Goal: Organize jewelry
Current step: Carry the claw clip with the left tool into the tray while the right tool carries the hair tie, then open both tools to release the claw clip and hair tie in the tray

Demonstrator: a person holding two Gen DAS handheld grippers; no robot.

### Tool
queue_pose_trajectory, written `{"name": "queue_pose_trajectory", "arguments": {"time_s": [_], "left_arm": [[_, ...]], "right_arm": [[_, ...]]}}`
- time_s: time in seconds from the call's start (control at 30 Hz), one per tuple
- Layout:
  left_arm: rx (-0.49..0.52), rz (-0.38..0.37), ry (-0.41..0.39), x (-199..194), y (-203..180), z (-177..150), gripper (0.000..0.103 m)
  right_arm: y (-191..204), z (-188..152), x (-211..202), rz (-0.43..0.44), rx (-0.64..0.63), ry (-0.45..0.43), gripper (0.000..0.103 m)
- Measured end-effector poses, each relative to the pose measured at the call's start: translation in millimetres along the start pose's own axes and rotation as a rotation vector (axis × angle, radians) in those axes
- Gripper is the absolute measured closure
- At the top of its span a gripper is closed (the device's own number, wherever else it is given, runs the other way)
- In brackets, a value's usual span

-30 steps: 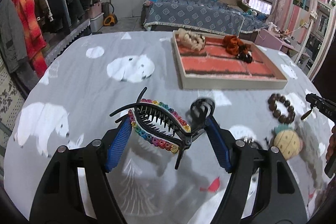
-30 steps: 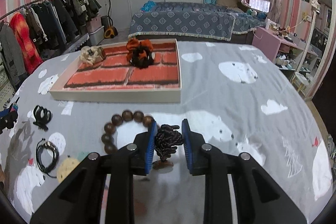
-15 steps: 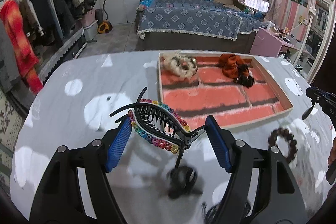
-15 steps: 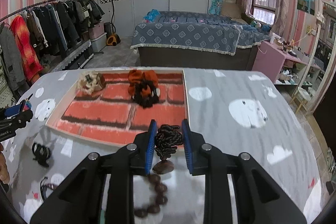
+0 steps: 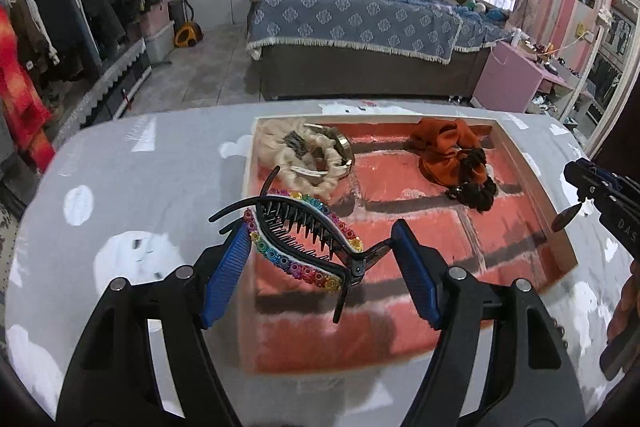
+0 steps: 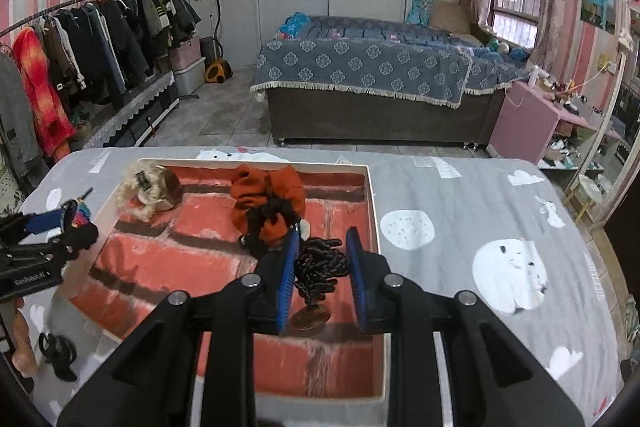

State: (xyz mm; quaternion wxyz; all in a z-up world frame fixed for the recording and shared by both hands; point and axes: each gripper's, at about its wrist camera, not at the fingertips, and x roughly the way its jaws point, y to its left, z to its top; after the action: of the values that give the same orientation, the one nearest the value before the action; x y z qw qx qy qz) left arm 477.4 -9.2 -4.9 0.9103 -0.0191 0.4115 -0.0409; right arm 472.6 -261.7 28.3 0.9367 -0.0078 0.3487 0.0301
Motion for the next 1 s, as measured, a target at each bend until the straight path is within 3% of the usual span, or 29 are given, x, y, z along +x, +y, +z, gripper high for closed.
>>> {"name": "queue_pose_trajectory", "arguments": {"time_s": [0.57,1.0], "left_arm": [[0.006,0.073,0.132,78.9,-11.7,33.7,0.032],[0.011,0.082,0.168,94.5,-11.4,44.1,0.031]], "right_arm": [[-1.1,12.1,84.4,-0.020,-0.016,0.148,0.078],[2.5,11.5,111.0,-0.036,-0.041,0.260,0.078]]}}
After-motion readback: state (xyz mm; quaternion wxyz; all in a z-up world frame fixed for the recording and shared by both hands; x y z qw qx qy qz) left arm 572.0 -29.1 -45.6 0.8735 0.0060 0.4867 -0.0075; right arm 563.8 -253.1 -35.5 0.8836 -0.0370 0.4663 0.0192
